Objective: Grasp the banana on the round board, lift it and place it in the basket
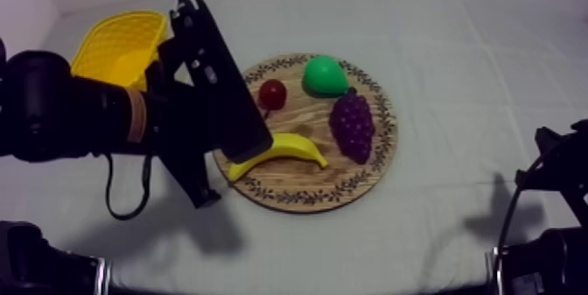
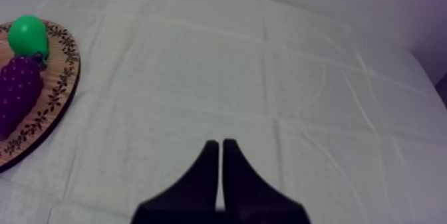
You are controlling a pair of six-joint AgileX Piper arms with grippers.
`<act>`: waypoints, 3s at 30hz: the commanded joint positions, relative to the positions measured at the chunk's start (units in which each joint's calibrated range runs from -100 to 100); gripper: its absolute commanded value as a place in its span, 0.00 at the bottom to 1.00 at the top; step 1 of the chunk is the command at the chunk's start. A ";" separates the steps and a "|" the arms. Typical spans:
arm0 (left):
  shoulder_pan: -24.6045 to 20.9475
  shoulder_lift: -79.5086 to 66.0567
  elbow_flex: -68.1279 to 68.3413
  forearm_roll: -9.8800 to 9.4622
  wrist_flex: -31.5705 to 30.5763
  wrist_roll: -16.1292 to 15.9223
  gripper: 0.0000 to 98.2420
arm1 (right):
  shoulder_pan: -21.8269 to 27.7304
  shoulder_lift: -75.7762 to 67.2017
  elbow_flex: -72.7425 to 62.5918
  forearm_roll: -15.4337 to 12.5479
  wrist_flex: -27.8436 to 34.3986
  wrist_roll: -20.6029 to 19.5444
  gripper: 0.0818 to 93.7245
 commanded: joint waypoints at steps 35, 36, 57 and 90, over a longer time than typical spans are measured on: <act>-1.82 16.94 -4.81 1.60 -2.44 -0.35 0.67 | -0.01 -0.02 0.02 0.01 0.00 0.01 0.00; -2.02 18.11 -5.77 1.81 -1.99 -0.55 0.66 | -0.01 -0.02 0.02 0.01 0.00 0.01 0.00; -2.93 36.85 -20.91 4.67 6.98 -2.53 0.64 | -0.01 -0.02 0.02 0.01 0.00 0.01 0.00; -0.20 41.25 -29.33 0.13 16.17 4.64 0.17 | -0.01 -0.02 0.02 0.01 0.00 0.01 0.00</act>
